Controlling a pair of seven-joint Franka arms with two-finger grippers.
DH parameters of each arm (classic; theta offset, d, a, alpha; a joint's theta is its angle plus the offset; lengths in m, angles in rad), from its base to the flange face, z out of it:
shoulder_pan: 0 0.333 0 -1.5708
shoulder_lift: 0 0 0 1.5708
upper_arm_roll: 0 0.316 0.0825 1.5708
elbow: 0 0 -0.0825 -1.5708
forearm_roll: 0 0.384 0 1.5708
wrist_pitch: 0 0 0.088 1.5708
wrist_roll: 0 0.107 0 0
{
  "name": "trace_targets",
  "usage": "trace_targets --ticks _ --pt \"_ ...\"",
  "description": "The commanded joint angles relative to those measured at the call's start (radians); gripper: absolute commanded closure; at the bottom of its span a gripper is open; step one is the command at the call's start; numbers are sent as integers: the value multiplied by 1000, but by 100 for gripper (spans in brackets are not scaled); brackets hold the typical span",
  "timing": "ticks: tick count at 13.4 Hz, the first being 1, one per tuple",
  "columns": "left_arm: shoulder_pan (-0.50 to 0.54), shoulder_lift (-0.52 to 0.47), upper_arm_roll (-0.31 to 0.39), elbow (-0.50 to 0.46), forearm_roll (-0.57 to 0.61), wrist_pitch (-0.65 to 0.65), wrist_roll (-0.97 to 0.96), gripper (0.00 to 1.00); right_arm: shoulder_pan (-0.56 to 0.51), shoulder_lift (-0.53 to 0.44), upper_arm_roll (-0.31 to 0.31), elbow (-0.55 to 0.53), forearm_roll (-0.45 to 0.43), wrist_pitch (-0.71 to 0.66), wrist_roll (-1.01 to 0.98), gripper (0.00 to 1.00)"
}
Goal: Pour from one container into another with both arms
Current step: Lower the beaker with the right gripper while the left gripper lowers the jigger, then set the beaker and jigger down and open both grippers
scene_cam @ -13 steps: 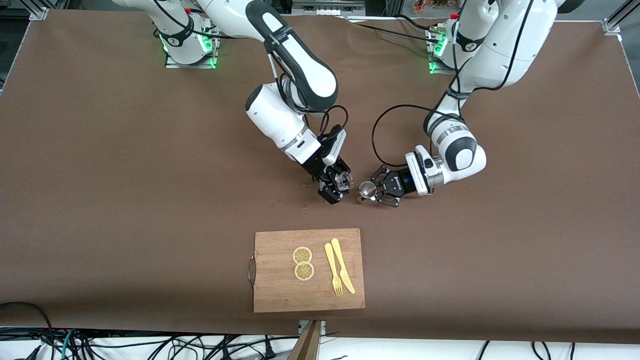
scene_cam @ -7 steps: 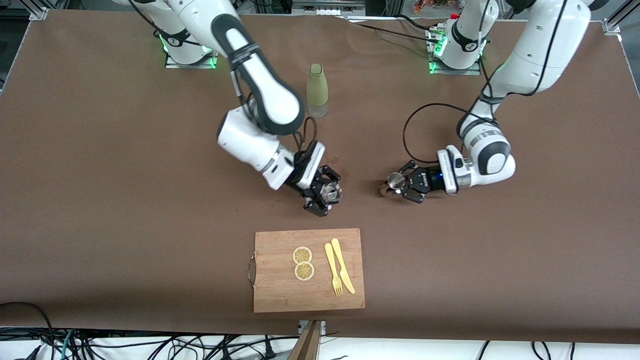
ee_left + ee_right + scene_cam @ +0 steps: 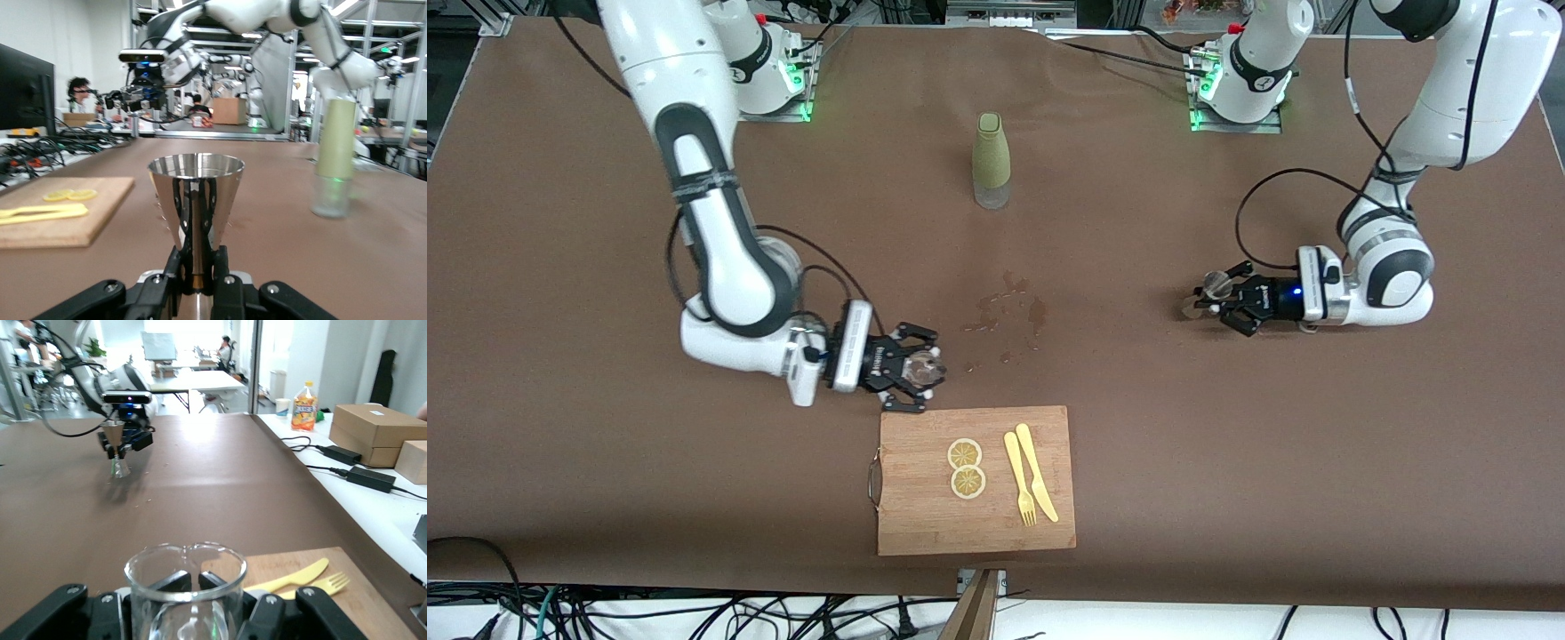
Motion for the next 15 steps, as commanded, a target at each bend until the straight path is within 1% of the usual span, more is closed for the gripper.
trace_targets --ticks 1,2,4,5,6,8,9,10,13,14,15 --pt "15 20 59 29 113 -78 62 100 -115 1 19 -81 3 -173 -141 97" --pt "17 33 91 54 151 -107 65 100 -158 24 17 -85 -16 -239 -171 97" --pt "17 56 151 118 249 -164 77 100 -247 67 19 -85 -108 -319 -217 97" --pt "21 69 176 135 277 -192 78 100 -287 84 17 -85 -148 -350 -229 97" --pt "25 78 185 144 306 -218 79 100 -328 93 17 -85 -199 -367 -231 97" --pt "60 127 188 215 349 -226 137 100 -404 107 19 -85 -311 -375 -240 96" --pt "67 151 188 239 375 -239 145 100 -434 127 19 -85 -345 -376 -269 95" --pt "81 168 188 255 391 -246 177 100 -456 147 19 -85 -359 -379 -316 94" --pt "107 205 188 302 451 -266 245 100 -485 213 19 -85 -357 -398 -427 94" --pt "109 214 190 319 457 -272 263 100 -485 221 19 -85 -357 -396 -444 88" --pt "110 227 190 338 457 -285 272 100 -488 233 19 -85 -357 -398 -445 76"
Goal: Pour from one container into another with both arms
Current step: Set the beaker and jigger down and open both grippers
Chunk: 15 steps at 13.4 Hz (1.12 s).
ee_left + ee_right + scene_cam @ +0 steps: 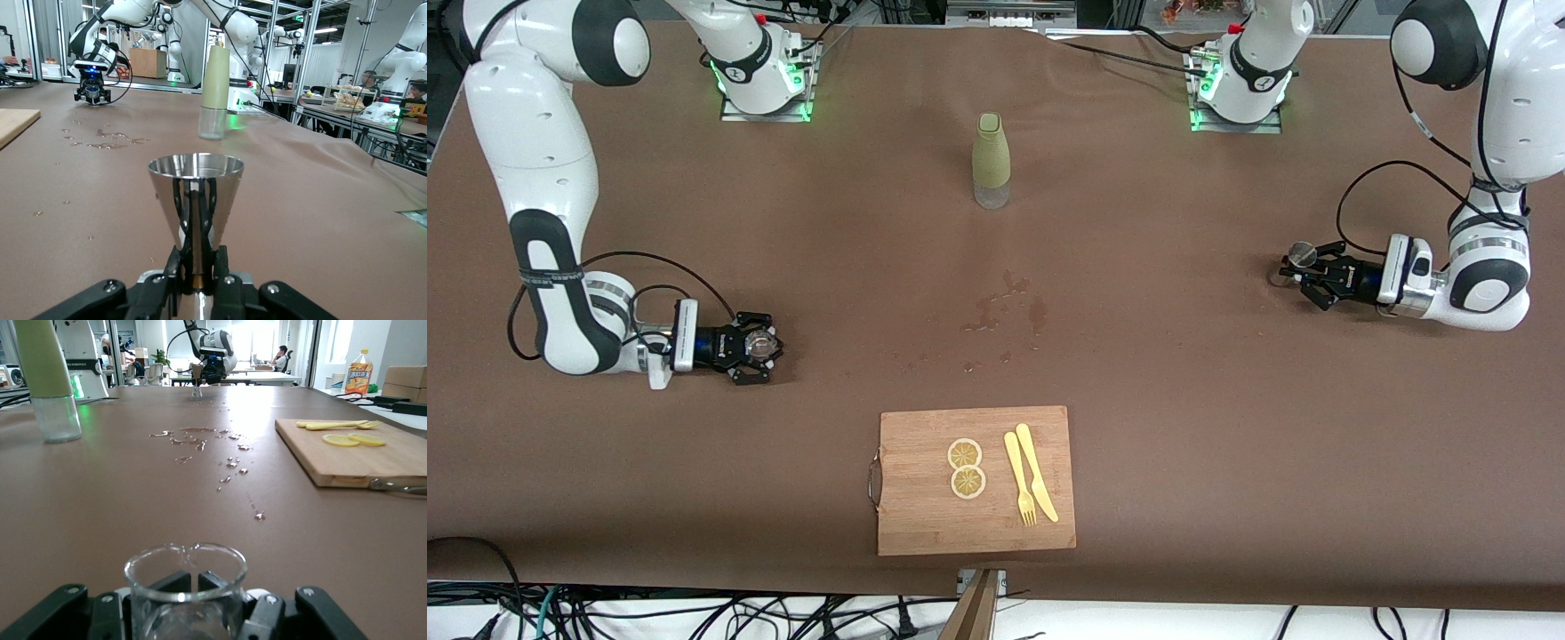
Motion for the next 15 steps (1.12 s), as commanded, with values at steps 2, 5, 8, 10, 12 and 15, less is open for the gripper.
trace_targets --ticks 2,5,8,10,12,15 --pt "11 53 5 100 22 -94 188 100 -20 26 18 1 -15 -8 -26 3" --pt "10 61 25 112 -54 -90 122 100 -45 19 9 4 -35 -37 -17 0" --pt "10 84 59 121 -167 -39 53 100 -95 -3 -5 10 -116 -38 -6 0" --pt "5 108 68 152 -233 -12 -5 100 -114 -21 -34 10 -133 -48 0 0" --pt "0 117 69 161 -303 17 -49 100 -112 -72 -92 16 -140 -48 56 0" --pt "-1 121 71 160 -379 40 -98 100 -108 -194 -126 19 -247 -48 263 0"
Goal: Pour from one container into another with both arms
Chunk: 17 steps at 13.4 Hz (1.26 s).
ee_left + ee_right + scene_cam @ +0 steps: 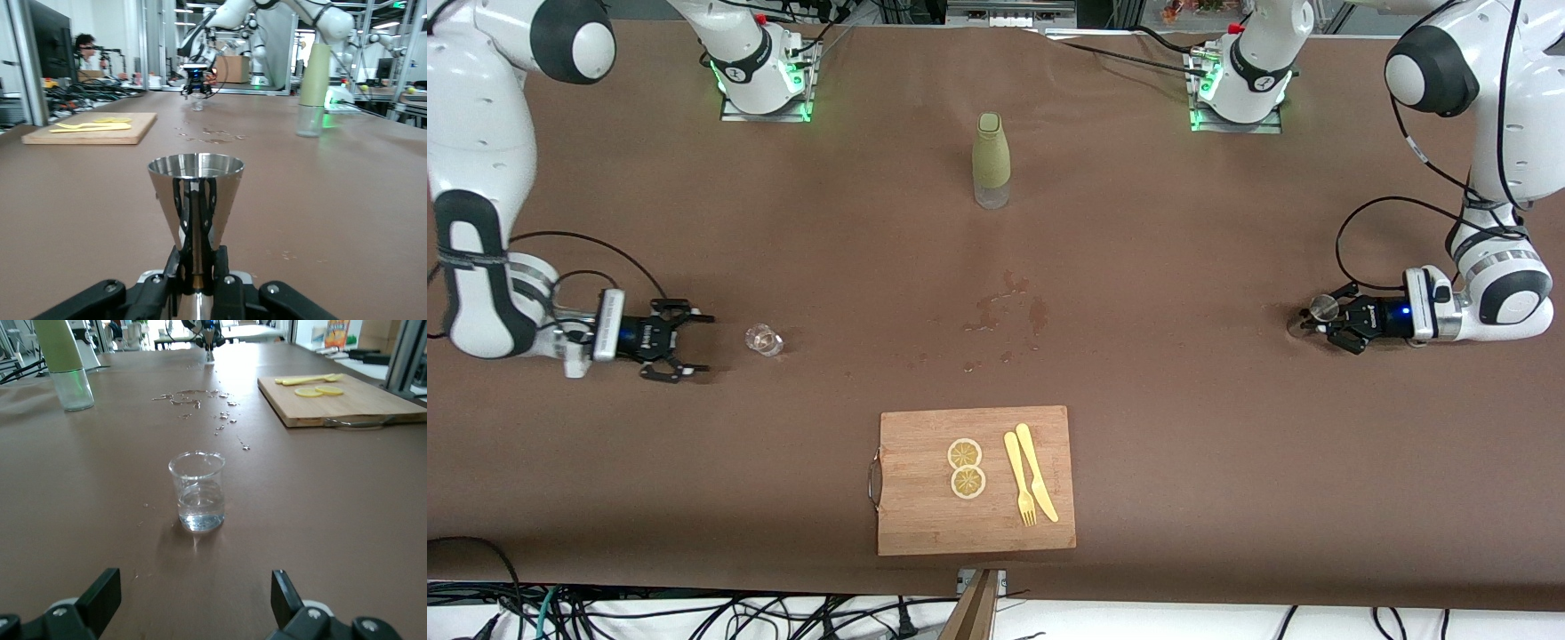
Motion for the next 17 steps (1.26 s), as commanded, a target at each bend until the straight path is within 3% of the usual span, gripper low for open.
trace_targets --ticks 1,4,5,6,8,11,14,16,17 --pt "-6 18 14 23 -50 7 -17 100 6 -143 -5 -20 -85 1 197 0" --pt "-3 39 14 21 -66 7 -11 100 28 -272 -2 31 -258 3 515 0" --pt "-1 39 18 21 -66 7 -11 90 44 -313 -2 39 -302 3 600 0" --pt "-1 39 19 21 -66 6 -10 45 67 -352 -5 39 -345 -2 684 0" --pt "2 37 22 21 -63 -3 -8 0 113 -473 -5 -9 -440 12 908 0" --pt "2 22 63 21 -27 -10 -8 0 153 -597 -2 -33 -595 6 1348 0" --pt "0 -37 120 23 64 -45 -68 0 215 -689 15 -79 -771 19 1636 0" --pt "2 -108 137 21 130 -39 -140 0 217 -728 58 -81 -867 13 1849 0" --pt "2 -148 139 21 193 -28 -212 0 216 -746 110 -82 -948 7 1938 0"
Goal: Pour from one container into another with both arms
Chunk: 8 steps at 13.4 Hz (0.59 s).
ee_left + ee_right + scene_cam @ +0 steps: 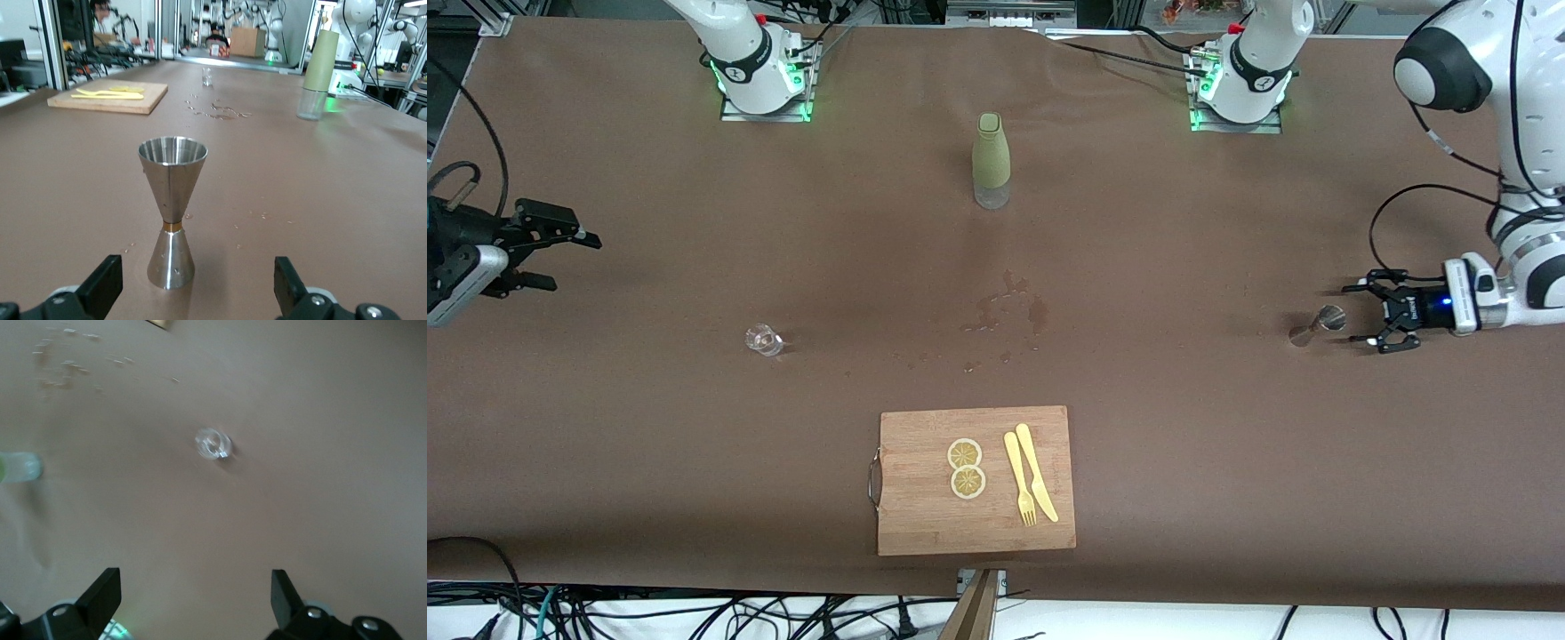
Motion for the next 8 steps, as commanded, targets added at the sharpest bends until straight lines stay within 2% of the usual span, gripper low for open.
trace_targets --ticks 1,2,4,8 --pt "-3 -138 2 -13 131 49 -162 0 -2 -65 104 -48 -176 9 280 0" --pt "-4 -196 2 -23 166 86 -237 0 -3 -65 123 -84 -220 20 415 0" --pt "-12 -325 -10 -33 317 141 -464 0 -6 -148 151 -141 -245 29 625 0" --pt "-32 -546 -81 -85 534 206 -880 0 -22 -220 146 -164 -244 50 701 0"
